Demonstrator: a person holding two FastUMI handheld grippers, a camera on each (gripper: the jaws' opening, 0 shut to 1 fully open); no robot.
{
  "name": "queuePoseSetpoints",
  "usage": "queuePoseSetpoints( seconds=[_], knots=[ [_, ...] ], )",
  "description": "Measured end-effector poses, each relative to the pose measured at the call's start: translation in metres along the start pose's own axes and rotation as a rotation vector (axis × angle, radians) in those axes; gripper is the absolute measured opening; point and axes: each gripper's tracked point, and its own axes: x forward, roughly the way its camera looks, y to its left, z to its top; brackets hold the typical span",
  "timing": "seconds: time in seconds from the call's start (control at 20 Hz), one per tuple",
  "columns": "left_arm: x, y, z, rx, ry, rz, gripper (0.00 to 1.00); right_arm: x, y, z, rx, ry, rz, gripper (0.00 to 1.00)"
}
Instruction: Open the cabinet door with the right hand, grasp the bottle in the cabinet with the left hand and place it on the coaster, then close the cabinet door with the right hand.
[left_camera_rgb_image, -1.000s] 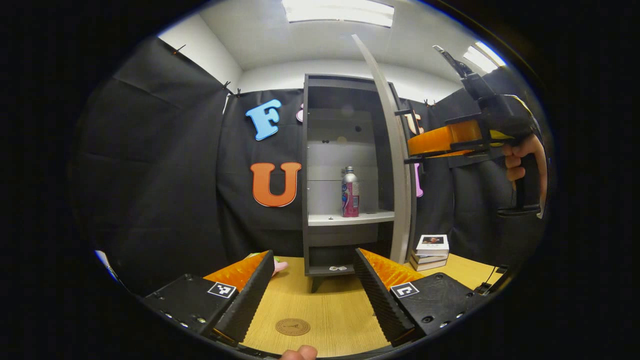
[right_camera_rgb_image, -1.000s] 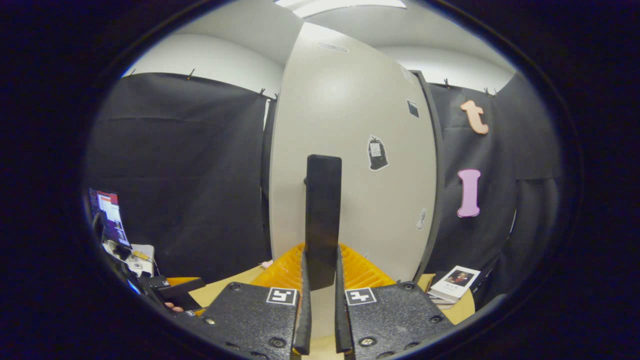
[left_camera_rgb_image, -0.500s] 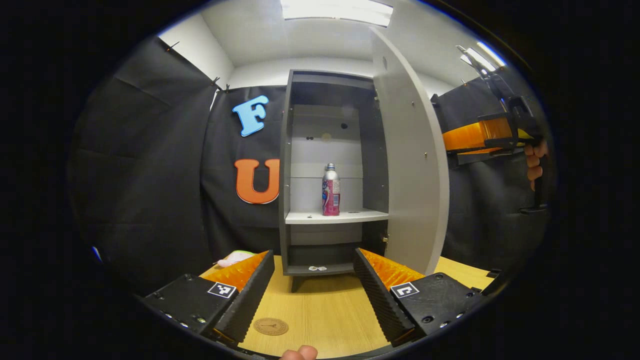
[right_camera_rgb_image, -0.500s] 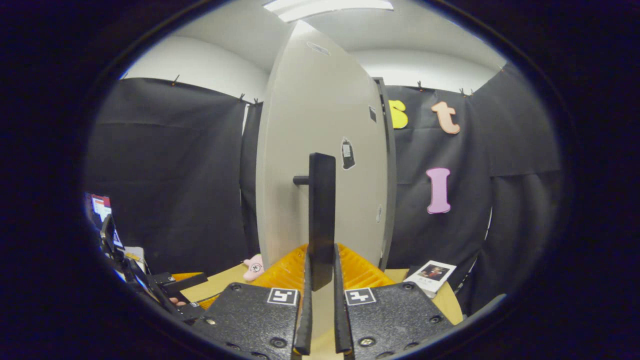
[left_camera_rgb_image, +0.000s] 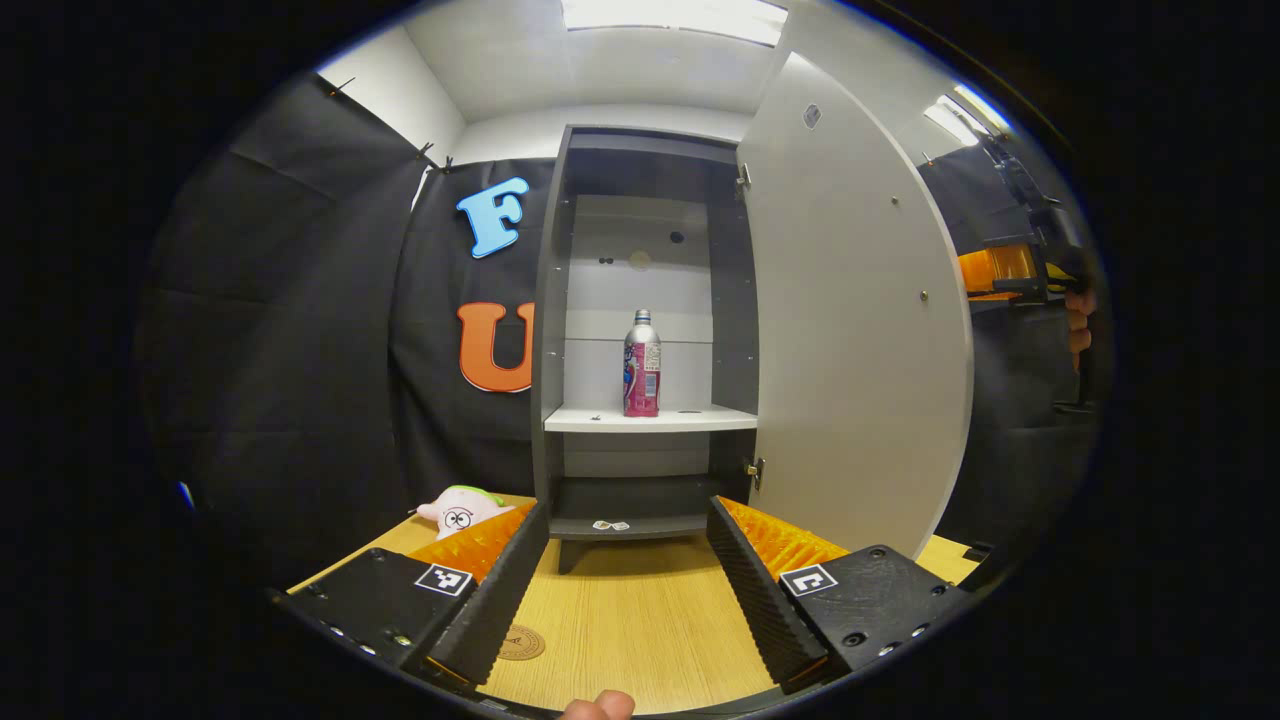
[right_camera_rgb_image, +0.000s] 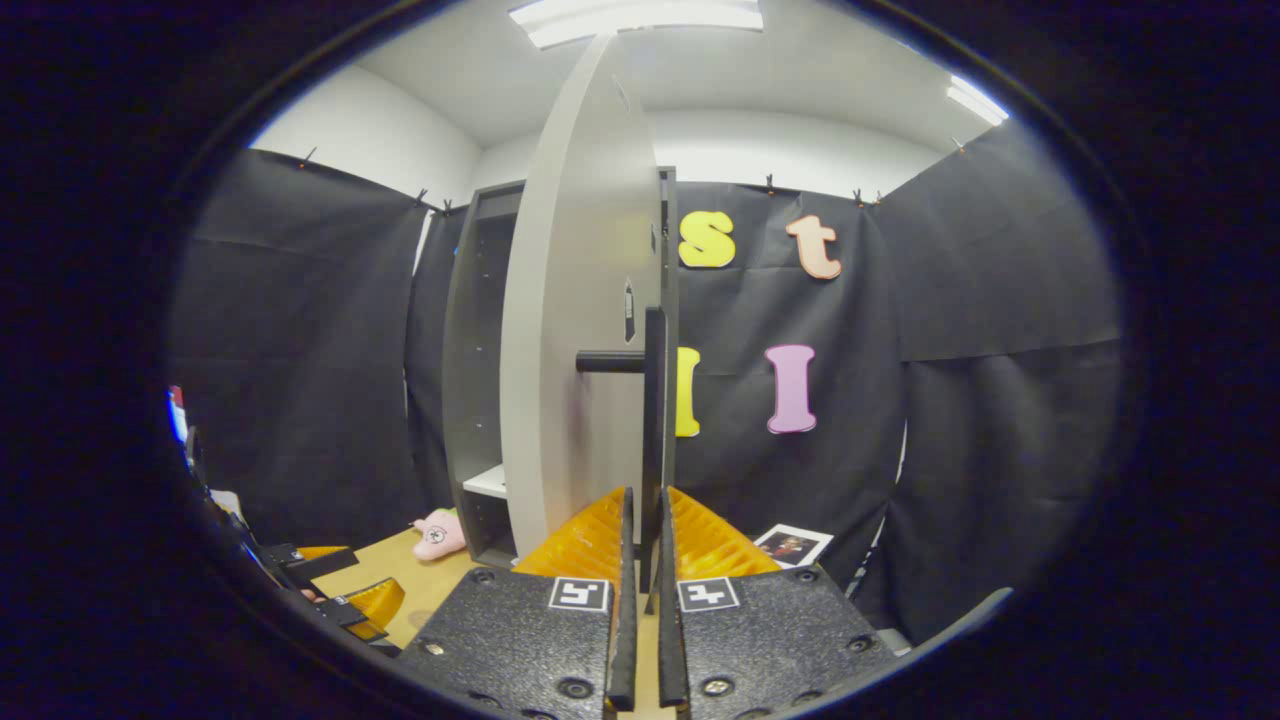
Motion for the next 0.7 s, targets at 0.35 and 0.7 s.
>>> queuePoseSetpoints(
  seconds=[0.35, 0.7],
  knots=[
    [0.003, -0.013, -0.003, 0.002, 0.008, -0.001, 0.96, 0.004, -0.015, 0.000, 0.020, -0.001, 0.004, 0.04],
    [0.008, -0.015, -0.006, -0.015, 0.011, 0.015, 0.96, -0.011, -0.020, -0.001, 0.009, -0.009, 0.017, 0.04]
  ],
)
